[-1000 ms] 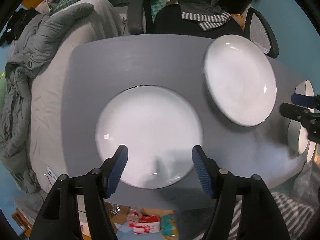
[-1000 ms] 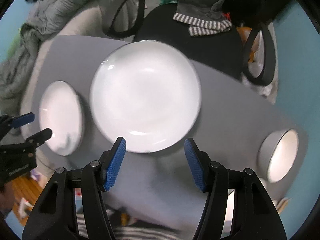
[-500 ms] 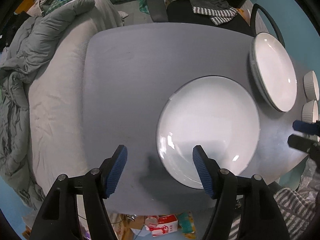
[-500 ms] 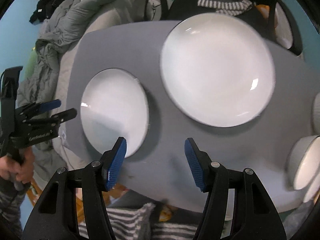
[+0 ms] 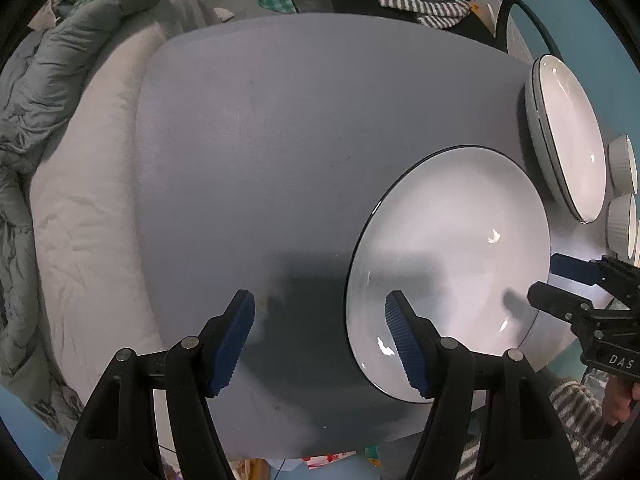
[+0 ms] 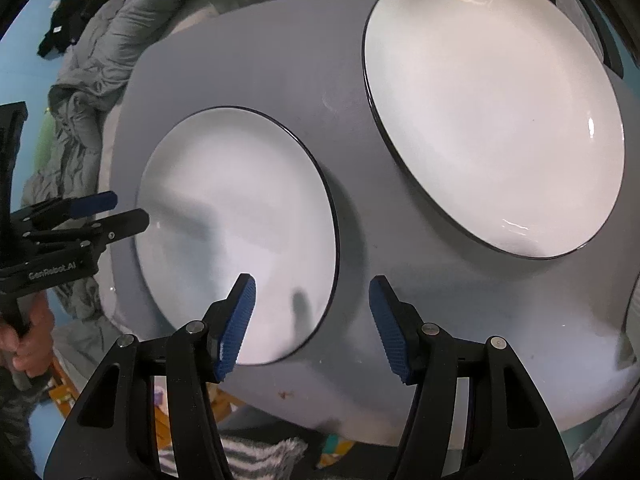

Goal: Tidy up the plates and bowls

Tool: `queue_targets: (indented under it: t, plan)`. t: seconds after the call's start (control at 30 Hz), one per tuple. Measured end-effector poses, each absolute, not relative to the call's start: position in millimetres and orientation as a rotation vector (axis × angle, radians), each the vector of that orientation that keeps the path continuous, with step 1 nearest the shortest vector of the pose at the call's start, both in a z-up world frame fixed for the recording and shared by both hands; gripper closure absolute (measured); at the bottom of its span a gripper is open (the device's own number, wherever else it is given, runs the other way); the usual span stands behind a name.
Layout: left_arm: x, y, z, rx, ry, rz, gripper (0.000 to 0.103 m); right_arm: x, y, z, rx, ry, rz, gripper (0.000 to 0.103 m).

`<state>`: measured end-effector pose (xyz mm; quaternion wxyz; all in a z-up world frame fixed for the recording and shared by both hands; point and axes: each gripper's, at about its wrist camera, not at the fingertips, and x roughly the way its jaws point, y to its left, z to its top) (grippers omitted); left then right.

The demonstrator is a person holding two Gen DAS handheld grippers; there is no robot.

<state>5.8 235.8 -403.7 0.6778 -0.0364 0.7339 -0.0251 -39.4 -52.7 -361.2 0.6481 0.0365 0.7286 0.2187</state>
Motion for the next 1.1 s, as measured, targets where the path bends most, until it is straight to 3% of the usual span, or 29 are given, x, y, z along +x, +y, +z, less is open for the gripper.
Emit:
queue_targets:
  t: [0.23, 0.4, 0.5, 0.53, 0.6, 0.67, 0.8, 1.1]
  plan:
    - [8, 246, -412, -0.11, 1.669, -0.078, 0.034, -44, -45, -367, 0.11, 1.661, 0.483, 0.042]
    - [7, 252, -417, -0.126, 1.668, -0.078, 0.034, -42, -42, -372, 0.119, 1.668, 0.479, 0.056]
    - [7, 254, -418, -0.146, 1.674, -0.081, 0.034, -40, -38, -373, 0.097, 1.663, 0.465, 0.059]
    - [8, 255, -418, -0.151, 1.673, -0.084, 0.037, -40, -38, -374, 0.095, 1.663, 0.458, 0.06]
    - [9, 256, -419, -0.151, 1.676, -0.087, 0.055, -39, -40, -374, 0.089, 1.66, 0.45, 0.066]
    - [7, 256, -421, -0.177, 1.676, -0.102, 0.061, -39, -42, -374, 0.084, 1.655, 0.451, 0.071]
    - [6, 253, -418, -0.169, 1.666, -0.111, 0.07, -40, -46, -377, 0.075, 1.659, 0.441, 0.08]
    - [7, 247, -413, -0.143, 1.67, -0.14, 0.081, -39, -47, -376, 0.081, 1.663, 0.417, 0.081]
